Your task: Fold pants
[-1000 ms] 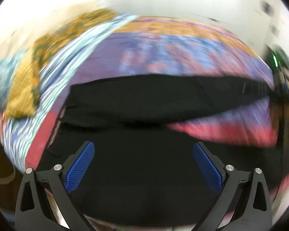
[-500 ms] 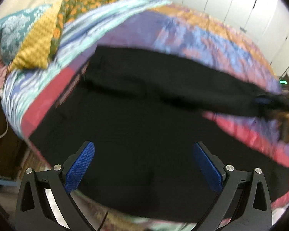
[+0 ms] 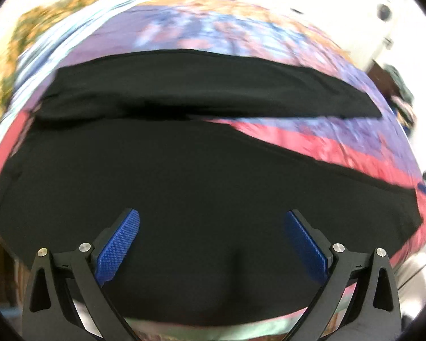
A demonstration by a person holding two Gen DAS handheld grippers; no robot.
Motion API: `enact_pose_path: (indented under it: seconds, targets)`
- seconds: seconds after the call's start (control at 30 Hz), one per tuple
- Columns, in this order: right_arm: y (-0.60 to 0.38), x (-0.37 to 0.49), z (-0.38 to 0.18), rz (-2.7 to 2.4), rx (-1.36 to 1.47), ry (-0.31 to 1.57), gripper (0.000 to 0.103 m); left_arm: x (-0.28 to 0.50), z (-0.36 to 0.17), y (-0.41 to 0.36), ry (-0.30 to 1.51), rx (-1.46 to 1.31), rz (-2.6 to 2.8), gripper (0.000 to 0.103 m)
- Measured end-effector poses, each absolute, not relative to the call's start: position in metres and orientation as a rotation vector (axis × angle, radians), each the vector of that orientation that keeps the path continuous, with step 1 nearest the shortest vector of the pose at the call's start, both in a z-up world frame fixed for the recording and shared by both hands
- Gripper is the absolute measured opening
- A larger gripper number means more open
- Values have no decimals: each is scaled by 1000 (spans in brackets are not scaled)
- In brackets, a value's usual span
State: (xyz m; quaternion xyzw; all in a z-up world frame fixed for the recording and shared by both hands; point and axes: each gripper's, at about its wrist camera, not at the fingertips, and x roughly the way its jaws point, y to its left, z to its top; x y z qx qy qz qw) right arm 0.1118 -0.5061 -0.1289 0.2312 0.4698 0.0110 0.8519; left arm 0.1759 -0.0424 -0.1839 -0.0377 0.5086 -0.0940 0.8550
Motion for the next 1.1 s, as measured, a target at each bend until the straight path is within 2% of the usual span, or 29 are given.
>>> enact_pose_path:
  seconds: [0.17,0.27,0.43,0.57,0.73,0.8,0.87,0.97,1.1]
  targets:
    - [-406,52,-161,139,619,1027,75,167,-212,-24,1179,-13,-109,101]
    - [-377,42,-157,154,635,1027,75,142,-186,12,1110,-107,-97,102]
    - [-349,42,-123,185,492,949,76,96,-145,49,1020,-225,-56,102]
    - [-337,39,-63,239,417,790,78,70,-103,44,938,-262,-91,102]
    - [-326,17,43,313,320,560,87,43,20,25,708,-233,-229,102]
    - [-324,-1,95,312,259,420,92,37,67,18,610,-232,-290,102]
    - [-321,-22,134,283,211,284,103,36,99,10,546,-217,-319,102]
    - [-314,-49,175,211,139,114,103,37,113,1,477,-210,-346,102]
    - [-303,-42,171,197,113,185,103,50,84,-9,507,-178,-328,102]
